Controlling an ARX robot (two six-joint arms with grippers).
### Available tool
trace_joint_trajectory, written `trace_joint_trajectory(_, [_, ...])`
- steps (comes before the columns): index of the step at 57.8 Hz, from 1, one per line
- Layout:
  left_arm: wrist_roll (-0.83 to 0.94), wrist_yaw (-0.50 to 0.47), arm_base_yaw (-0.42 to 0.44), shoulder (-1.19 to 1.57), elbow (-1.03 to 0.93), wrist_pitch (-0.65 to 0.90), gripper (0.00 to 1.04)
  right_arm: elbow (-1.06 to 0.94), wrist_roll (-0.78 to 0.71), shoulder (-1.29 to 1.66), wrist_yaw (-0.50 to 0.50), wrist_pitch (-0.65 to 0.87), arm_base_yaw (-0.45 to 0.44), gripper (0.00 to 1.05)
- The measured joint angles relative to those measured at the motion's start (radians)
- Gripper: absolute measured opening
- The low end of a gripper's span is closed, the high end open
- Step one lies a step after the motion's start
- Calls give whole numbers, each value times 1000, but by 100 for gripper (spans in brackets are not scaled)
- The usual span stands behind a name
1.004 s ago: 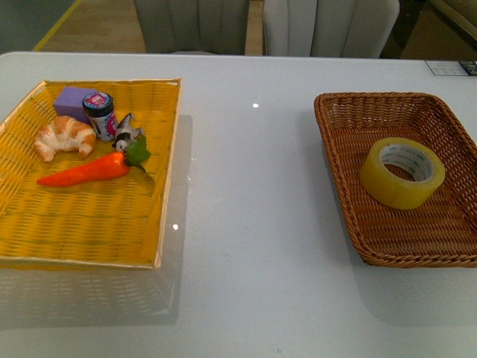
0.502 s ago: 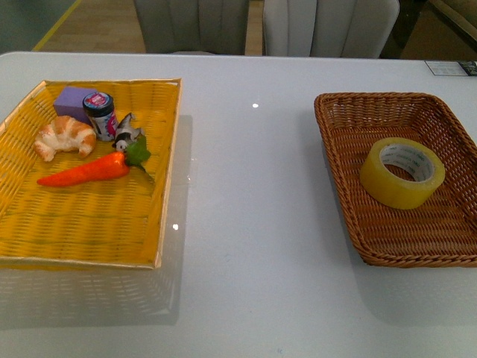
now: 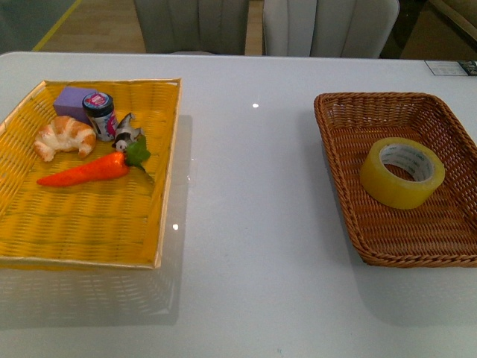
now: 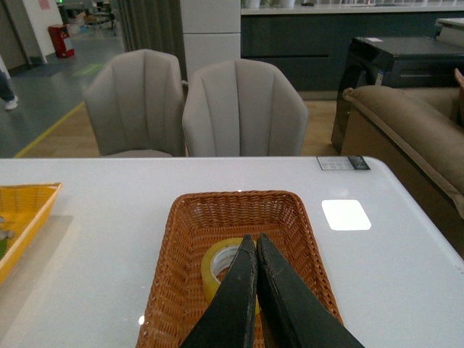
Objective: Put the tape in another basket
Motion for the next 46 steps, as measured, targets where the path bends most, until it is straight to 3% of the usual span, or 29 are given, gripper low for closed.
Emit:
trace_joint_trajectory(6, [0, 0, 0, 0, 0, 0, 2, 0, 0, -28, 0, -29, 0, 2])
trace_joint_trajectory(12, [0, 0, 0, 0, 0, 0, 2, 0, 0, -164, 0, -188, 0, 2])
trace_joint_trajectory(32, [0, 0, 0, 0, 0, 0, 2, 0, 0, -192, 0, -198, 0, 2])
trace_joint_trajectory(37, [0, 0, 0, 0, 0, 0, 8, 0, -1, -192, 0, -198, 0, 16])
trace_joint_trajectory(46, [0, 0, 0, 0, 0, 0, 39, 0, -1, -193, 0, -198, 0, 44])
